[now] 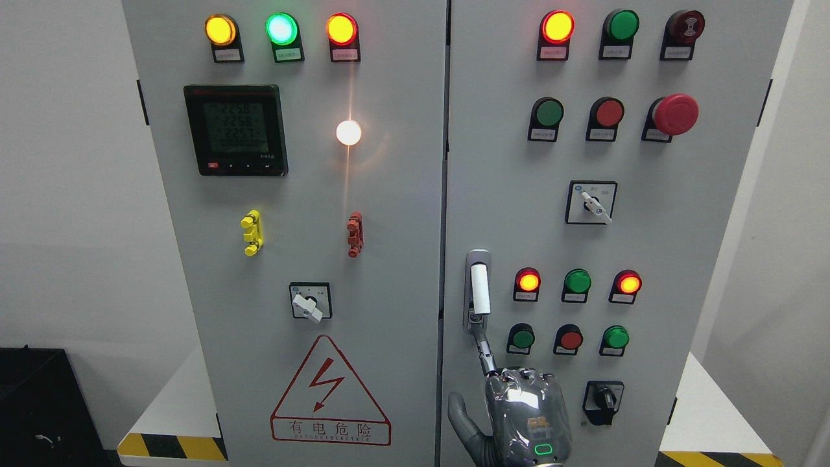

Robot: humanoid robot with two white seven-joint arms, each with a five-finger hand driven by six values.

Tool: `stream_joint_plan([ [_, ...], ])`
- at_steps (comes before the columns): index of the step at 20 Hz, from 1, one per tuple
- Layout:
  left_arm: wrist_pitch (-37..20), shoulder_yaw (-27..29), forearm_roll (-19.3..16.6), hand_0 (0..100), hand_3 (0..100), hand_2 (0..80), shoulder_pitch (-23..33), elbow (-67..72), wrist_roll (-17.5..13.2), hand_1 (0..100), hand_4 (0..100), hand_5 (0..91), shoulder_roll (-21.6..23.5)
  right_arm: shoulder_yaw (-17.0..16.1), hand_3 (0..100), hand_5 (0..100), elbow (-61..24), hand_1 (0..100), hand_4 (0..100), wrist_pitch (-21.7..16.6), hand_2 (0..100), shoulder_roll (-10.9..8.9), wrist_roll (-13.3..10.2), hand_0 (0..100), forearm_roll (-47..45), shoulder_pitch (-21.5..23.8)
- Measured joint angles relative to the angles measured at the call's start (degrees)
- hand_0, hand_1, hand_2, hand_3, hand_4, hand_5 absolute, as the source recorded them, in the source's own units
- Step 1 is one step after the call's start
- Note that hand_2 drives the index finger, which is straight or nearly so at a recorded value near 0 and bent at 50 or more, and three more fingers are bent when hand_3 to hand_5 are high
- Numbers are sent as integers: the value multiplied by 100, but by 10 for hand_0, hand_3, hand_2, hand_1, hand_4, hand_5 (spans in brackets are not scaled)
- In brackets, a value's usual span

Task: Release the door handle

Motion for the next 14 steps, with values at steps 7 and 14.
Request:
stream_joint_plan([
  [7, 0, 0, 0, 120, 0, 0, 0, 0, 0, 556, 0, 0, 0, -4, 1000, 977, 10, 273, 966, 0, 146, 0, -26, 532, -5, 1],
  [14, 0, 0, 0, 120, 0, 0, 0, 1, 0, 556, 0, 0, 0, -4, 1000, 972, 12, 274, 962, 0, 147, 0, -33, 531, -8, 1],
])
